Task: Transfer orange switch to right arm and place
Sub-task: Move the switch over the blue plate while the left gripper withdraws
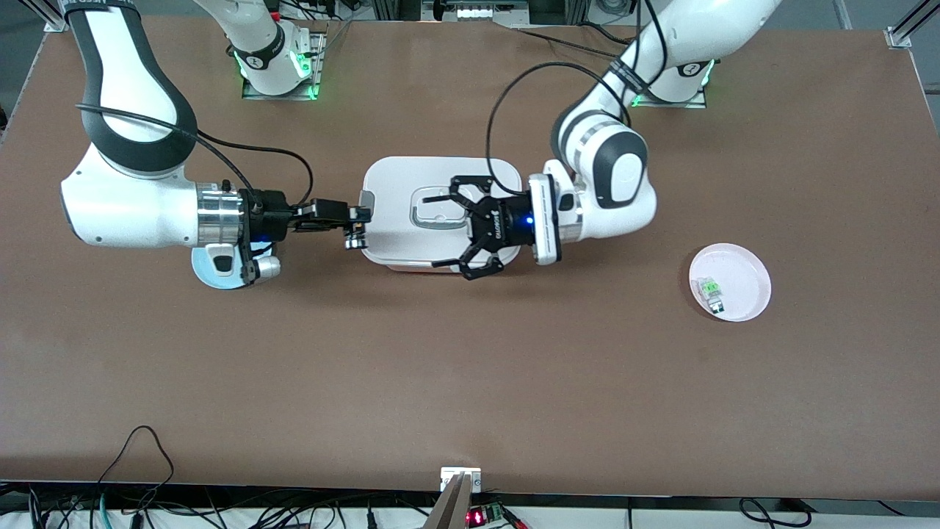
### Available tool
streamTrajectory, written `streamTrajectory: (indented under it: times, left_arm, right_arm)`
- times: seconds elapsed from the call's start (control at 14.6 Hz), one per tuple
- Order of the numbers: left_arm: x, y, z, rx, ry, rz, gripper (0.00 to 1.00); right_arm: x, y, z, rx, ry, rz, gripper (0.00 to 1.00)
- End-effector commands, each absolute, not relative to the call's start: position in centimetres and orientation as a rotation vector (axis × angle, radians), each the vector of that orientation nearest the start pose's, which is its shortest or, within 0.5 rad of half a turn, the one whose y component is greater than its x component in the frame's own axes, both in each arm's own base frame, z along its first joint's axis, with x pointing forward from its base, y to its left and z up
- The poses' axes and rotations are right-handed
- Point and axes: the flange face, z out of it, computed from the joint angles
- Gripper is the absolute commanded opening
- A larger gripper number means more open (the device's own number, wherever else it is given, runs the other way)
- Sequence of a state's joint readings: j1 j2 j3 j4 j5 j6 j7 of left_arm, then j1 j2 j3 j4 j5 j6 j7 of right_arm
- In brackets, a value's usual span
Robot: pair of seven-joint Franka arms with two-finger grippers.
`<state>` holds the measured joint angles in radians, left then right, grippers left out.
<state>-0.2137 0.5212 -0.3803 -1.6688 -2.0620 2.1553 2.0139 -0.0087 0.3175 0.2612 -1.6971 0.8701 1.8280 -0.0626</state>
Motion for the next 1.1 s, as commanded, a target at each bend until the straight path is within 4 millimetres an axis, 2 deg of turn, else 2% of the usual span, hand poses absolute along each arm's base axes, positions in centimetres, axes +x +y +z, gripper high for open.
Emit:
streamTrajectory:
  times: [0.0,0.27,0.34,0.55,0.82,1.03]
  left_arm:
    - [60.9,-35.7,38.9,1.338,-0.741,1.024,1.0]
    - [62.5,-30.6,39.7,1.361,-0.799,0.844,1.0]
    - [62.5,-29.5,40.3,1.375,-0.815,0.781,1.0]
    - [62.7,-26.0,41.5,1.434,-0.863,0.634,1.0]
    - [62.5,-21.2,43.4,1.593,-0.955,0.376,1.0]
    - [62.2,-19.8,46.2,1.777,-0.958,0.089,1.0]
  right_arm:
    - [60.5,18.0,43.3,-2.45,-0.055,0.292,0.25]
    - [60.3,15.0,41.1,-2.751,-0.198,0.302,0.25]
    - [60.6,13.2,40.6,-2.799,-0.201,0.298,0.25]
    - [60.3,10.8,39.0,-2.931,-0.365,0.325,0.25]
    - [60.5,7.1,37.9,-2.982,-0.603,0.337,0.25]
    - [60.4,4.2,36.5,-2.977,-0.857,0.318,0.25]
